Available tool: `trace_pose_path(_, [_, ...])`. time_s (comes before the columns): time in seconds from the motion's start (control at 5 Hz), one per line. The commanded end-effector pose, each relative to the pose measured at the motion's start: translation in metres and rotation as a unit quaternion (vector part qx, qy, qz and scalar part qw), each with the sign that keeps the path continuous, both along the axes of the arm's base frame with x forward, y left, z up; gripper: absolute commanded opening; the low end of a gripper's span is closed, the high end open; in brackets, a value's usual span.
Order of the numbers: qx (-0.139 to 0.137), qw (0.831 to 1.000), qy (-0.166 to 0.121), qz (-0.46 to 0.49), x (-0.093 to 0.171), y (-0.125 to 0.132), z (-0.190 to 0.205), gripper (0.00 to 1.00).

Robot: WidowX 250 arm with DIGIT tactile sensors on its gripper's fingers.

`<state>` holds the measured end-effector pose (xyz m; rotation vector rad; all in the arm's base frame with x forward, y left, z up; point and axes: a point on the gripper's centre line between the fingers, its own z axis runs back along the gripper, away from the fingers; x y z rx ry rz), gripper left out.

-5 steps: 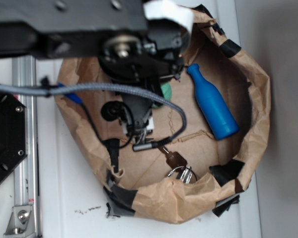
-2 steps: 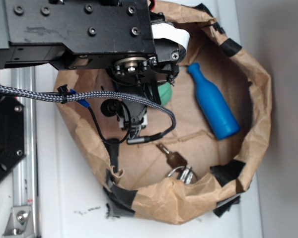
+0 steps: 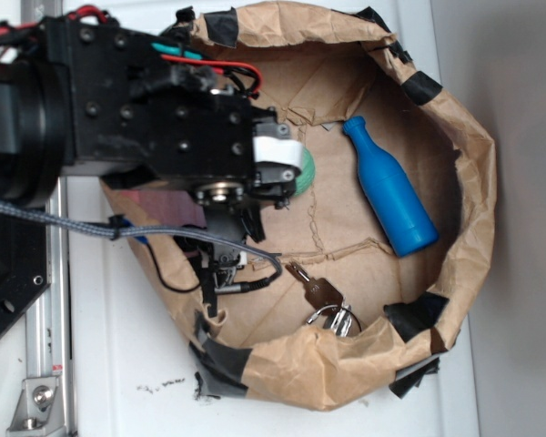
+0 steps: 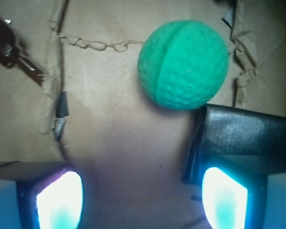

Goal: Grab the black box.

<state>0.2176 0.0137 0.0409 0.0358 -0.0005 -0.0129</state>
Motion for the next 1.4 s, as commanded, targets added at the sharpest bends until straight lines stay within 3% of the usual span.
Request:
trace_pose_path(0.0, [-0.001, 1.000, -0.018, 0.021, -0.013, 0.033, 0.021, 1.00])
trace_pose_path(0.2, [0.020, 0.999, -0.012, 0.042, -0.008, 0.052, 0.012, 1.00])
trace_pose_path(0.4, [0.044, 0.998, 0.004, 0.033, 0.000, 0.055, -0.010, 1.00])
trace_pose_path(0.6, [0.046, 0.999, 0.011, -0.002, 0.007, 0.032, -0.024, 1.00])
trace_pose_path(1.0, [-0.036, 0.998, -0.001, -0.059, 0.008, -0.024, -0.014, 1.00])
trace_pose_path(1.2, [-0.056, 0.996, -0.017, -0.073, 0.009, -0.040, -0.001, 1.00])
